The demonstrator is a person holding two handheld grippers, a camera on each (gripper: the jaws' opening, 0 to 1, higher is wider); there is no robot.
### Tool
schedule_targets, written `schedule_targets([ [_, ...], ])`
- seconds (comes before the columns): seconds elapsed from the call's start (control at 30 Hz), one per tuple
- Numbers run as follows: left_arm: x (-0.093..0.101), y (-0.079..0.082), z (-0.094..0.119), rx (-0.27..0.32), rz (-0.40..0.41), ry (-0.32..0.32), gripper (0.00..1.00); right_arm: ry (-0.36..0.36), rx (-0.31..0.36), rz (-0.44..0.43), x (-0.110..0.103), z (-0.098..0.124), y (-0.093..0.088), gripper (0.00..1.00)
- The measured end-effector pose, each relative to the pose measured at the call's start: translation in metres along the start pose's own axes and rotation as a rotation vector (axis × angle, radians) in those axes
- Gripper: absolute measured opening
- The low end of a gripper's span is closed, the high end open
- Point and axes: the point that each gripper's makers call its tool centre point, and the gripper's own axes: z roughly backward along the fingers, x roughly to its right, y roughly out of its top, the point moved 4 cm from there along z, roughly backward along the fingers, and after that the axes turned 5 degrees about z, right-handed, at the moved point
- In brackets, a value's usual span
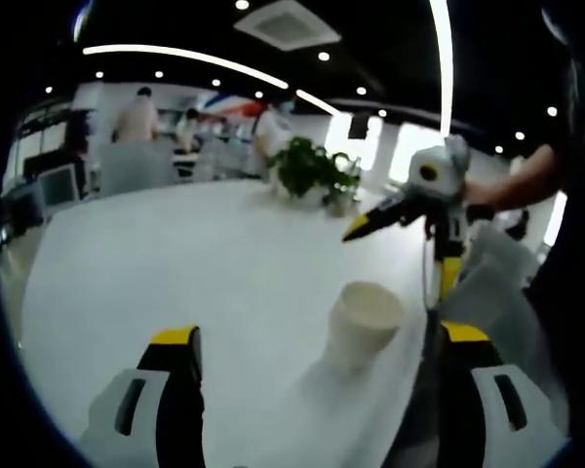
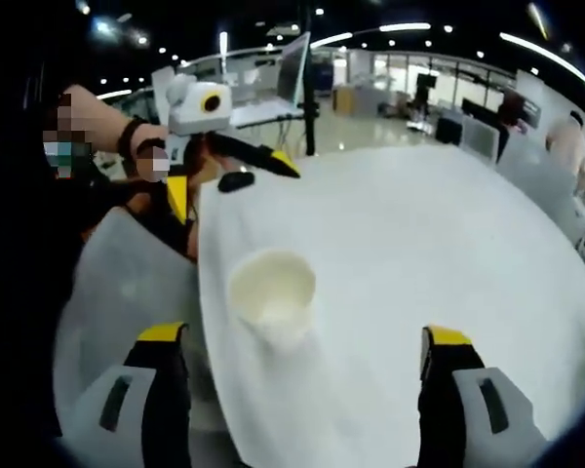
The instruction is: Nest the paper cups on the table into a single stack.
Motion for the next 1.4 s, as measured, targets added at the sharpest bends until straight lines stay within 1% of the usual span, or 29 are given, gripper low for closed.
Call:
schedule_targets([
  [0.1,0.001,-0.004,-0.005,-0.018,-0.006,-0.01,0.98,0.01,-0.002,-0.011,-0.001,-0.005,-0.006,0.96],
  [0.17,0.003,-0.004,-0.008,-0.008,0.0,-0.022,0.98,0.016,0.002,-0.017,-0.003,-0.008,-0.01,0.96],
  [0.27,0.002,-0.009,-0.013,-0.026,-0.005,-0.029,0.98,0.016,0.017,-0.002,-0.007,-0.013,-0.013,0.95],
  [0.37,0.002,-0.013,-0.019,-0.037,-0.007,-0.039,0.98,0.021,0.017,0.012,-0.008,-0.017,-0.017,0.94],
  [0.47,0.004,-0.014,-0.024,-0.026,0.009,-0.058,0.98,0.03,0.019,0.034,-0.01,-0.02,-0.021,0.89],
  [0.57,0.004,-0.019,-0.028,-0.044,-0.004,-0.054,0.98,0.025,0.031,0.041,-0.008,-0.021,-0.022,0.85],
  [0.63,0.003,-0.023,-0.031,-0.057,-0.01,-0.056,0.97,0.029,0.036,0.021,-0.006,-0.023,-0.023,0.85],
  [0.7,0.005,-0.026,-0.033,-0.061,0.01,-0.062,0.98,0.03,0.039,0.014,-0.005,-0.025,-0.023,0.84],
  [0.83,0.012,-0.033,-0.042,-0.08,0.013,-0.081,0.97,0.046,0.044,0.016,-0.006,-0.03,-0.024,0.79],
  [0.93,0.015,-0.035,-0.046,-0.083,0.014,-0.093,0.95,0.057,0.045,0.017,-0.007,-0.033,-0.024,0.77],
  [1.03,0.016,-0.037,-0.051,-0.09,0.012,-0.101,0.93,0.077,0.049,0.029,-0.01,-0.035,-0.026,0.72],
  [1.1,0.016,-0.042,-0.055,-0.108,-0.004,-0.109,0.91,0.088,0.043,0.026,-0.011,-0.037,-0.028,0.71],
  [1.23,0.019,-0.04,-0.059,-0.116,-0.02,-0.131,0.85,0.097,0.048,0.029,-0.011,-0.038,-0.028,0.68],
  [1.4,0.017,-0.038,-0.066,-0.113,-0.021,-0.14,0.81,0.114,0.048,0.049,-0.013,-0.04,-0.027,0.62],
])
